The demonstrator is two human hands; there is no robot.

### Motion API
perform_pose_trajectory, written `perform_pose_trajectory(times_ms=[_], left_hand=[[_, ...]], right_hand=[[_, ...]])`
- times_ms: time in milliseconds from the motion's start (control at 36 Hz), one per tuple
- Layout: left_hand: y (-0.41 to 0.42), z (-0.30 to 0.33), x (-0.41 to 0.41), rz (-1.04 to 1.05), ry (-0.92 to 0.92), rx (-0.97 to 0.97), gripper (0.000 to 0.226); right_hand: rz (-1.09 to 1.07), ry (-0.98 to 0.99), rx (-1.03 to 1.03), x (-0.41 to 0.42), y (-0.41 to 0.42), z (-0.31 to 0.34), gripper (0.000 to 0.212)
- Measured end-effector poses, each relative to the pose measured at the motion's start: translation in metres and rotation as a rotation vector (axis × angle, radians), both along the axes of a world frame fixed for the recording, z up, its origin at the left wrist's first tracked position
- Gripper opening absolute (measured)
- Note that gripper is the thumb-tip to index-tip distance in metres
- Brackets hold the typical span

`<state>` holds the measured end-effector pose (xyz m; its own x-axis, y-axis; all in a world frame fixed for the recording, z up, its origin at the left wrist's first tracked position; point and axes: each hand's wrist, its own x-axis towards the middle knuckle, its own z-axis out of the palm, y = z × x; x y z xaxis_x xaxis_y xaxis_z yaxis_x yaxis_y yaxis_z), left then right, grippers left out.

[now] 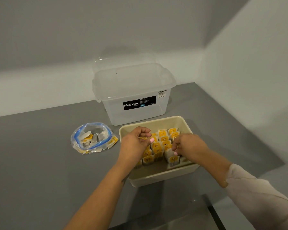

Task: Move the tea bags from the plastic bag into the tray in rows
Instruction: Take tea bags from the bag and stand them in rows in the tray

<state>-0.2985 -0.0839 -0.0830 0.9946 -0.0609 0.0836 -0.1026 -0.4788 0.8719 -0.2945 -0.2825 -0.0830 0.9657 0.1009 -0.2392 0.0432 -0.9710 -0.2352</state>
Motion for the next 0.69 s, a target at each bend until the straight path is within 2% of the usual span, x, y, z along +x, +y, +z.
perform_pose_trajectory(times_ms=[306, 694], left_hand=[[0.02, 0.003, 0.0, 0.035, -0.053, 0.023, 0.019], [0.134, 0.015, 0.037, 0.215, -0.096, 0.036, 0.029]], right_hand=[[0.037, -0.112, 0.179, 0.014, 0.021, 0.016, 0.008], [0.125, -0.177, 0.292, 0.037, 0.13, 0.046, 0.008]])
